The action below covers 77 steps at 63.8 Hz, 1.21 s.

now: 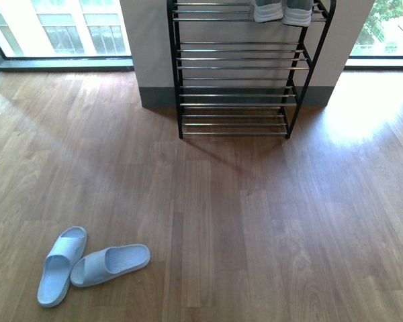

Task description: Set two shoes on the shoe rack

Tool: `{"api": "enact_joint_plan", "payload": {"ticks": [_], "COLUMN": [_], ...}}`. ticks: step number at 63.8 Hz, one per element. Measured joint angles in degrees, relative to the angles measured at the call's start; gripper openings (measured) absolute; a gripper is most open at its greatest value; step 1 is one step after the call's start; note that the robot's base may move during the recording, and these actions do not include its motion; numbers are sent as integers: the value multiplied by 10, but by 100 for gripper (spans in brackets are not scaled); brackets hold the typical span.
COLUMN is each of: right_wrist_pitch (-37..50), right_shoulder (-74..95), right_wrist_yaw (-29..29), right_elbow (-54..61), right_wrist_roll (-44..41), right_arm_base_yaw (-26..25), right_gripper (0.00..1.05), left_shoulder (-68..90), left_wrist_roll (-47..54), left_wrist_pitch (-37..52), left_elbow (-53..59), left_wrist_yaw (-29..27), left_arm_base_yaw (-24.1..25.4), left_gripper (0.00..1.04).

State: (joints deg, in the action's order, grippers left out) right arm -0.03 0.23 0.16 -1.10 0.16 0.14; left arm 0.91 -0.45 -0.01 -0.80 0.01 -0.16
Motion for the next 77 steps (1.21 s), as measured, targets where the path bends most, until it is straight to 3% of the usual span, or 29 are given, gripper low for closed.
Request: {"api": "enact_joint_plan", "payload": {"ticks": [21, 53, 77], "right_wrist_pitch": [0, 0, 0], "right_shoulder": [-1, -1, -1], "right_wrist_yaw": [0, -4, -2], "right_elbow": [0, 0, 0], "right_wrist_roll": [0, 0, 0], "right_arm_base_yaw": [0, -1, -1], "right_gripper": [96, 96, 96], "left_shoulder": [0, 0, 0], "left_wrist_roll": [0, 0, 0], "left_wrist_pitch": [0, 0, 0], "left_elbow": [0, 0, 0], "left_wrist_yaw": [0, -3, 0], "left_arm_base_yaw": [0, 0, 0], "left_gripper": [4, 96, 95]}}
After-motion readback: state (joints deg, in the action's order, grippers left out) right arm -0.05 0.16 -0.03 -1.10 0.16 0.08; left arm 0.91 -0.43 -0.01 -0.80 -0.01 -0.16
